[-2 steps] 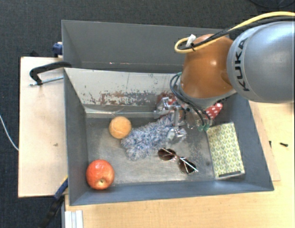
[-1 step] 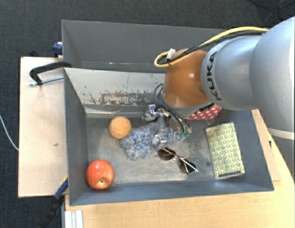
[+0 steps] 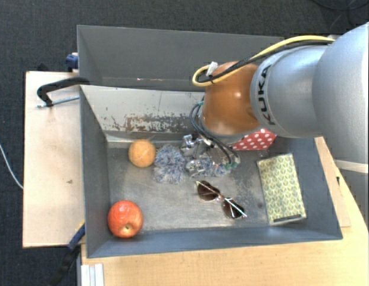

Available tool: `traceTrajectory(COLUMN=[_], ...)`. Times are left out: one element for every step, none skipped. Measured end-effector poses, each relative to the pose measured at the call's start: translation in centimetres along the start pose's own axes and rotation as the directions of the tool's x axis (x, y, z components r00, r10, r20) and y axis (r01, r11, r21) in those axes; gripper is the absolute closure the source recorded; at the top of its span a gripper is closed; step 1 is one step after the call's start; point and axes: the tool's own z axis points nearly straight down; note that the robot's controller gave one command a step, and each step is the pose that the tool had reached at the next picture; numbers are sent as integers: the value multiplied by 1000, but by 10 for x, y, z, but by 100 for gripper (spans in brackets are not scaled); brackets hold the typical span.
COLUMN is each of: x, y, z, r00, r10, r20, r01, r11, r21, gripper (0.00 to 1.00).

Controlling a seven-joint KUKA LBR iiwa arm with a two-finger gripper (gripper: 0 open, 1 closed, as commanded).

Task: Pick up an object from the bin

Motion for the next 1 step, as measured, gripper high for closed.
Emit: traceTrajectory(x=[1], y=[0], z=[-1], r00=[1000], r10=[-13], r20=[-1], r01=[13], r11=[1000], r21=[-1], gripper=[100])
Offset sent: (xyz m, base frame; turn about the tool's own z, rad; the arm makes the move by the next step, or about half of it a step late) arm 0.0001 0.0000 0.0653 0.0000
